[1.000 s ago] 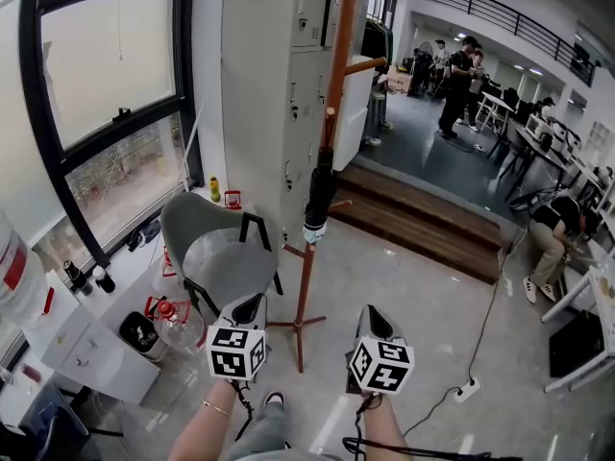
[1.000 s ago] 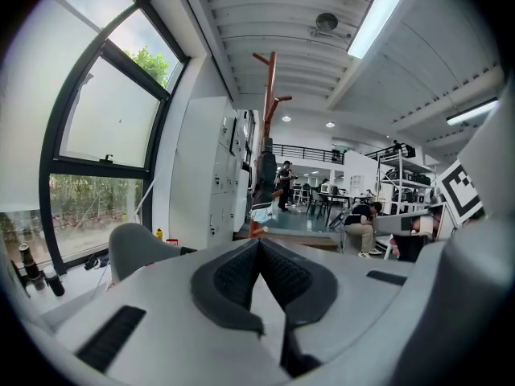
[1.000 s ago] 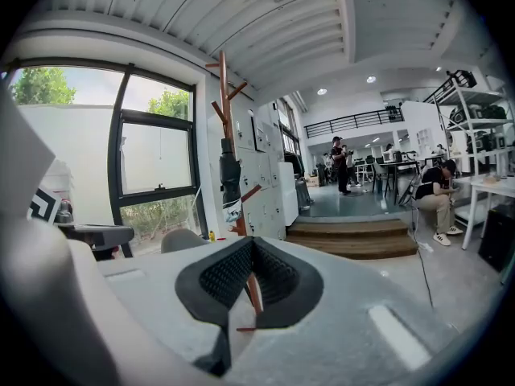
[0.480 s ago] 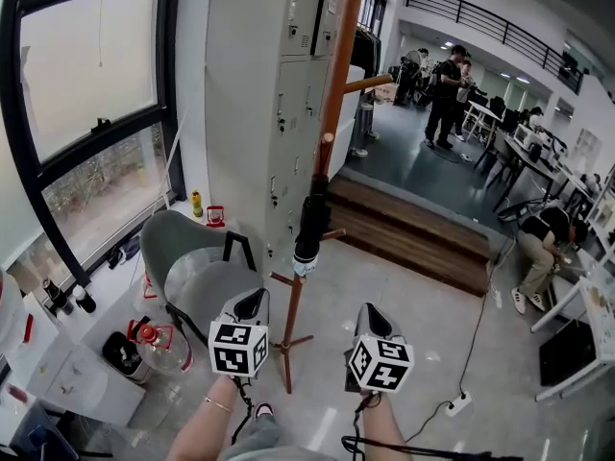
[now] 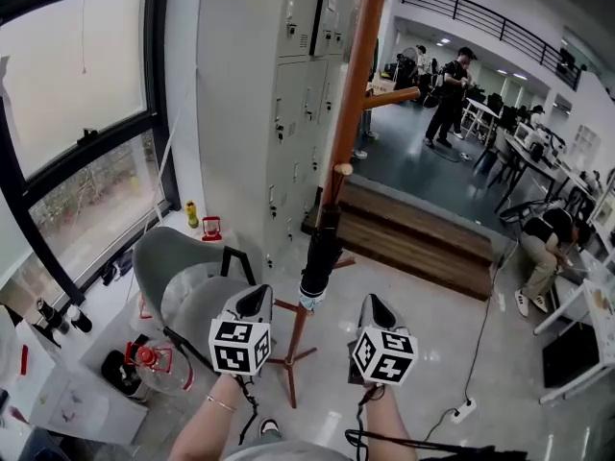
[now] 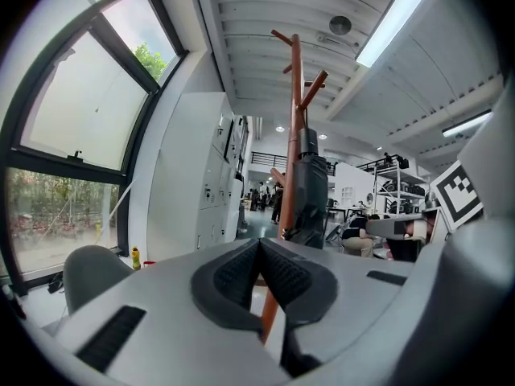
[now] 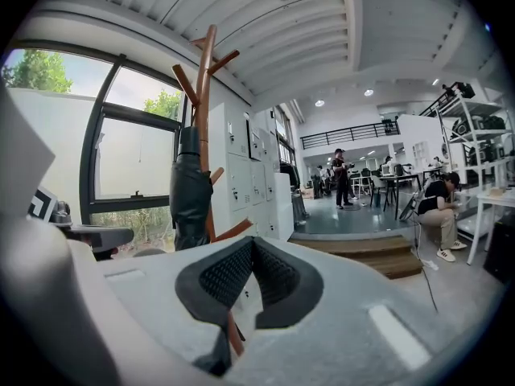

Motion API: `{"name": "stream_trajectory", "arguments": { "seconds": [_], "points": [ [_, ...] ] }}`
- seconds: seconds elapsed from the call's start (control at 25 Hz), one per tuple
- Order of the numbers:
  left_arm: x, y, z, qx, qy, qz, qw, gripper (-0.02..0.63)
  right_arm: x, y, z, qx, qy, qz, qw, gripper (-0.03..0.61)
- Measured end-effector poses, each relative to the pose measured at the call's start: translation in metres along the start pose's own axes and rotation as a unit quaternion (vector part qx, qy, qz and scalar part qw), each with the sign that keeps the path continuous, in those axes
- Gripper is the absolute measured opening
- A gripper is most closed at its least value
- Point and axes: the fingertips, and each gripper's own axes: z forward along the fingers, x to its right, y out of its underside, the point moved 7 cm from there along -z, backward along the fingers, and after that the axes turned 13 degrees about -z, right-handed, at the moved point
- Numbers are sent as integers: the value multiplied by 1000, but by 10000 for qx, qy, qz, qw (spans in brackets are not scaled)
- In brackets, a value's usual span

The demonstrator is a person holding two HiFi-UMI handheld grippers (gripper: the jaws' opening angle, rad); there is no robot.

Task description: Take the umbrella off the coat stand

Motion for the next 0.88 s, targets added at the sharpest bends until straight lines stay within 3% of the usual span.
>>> {"name": "stream_trajectory", "arguments": {
  "seconds": [0.52,0.88],
  "points": [
    [-26,-14,53,24,18,-49,10000,4,12,-14,51,157,252,-16,9996,5],
    [-13,-7,52,-46,-146,-86,9998,3,20,-17,57,159,-22,-79,9998,5]
  ]
}}
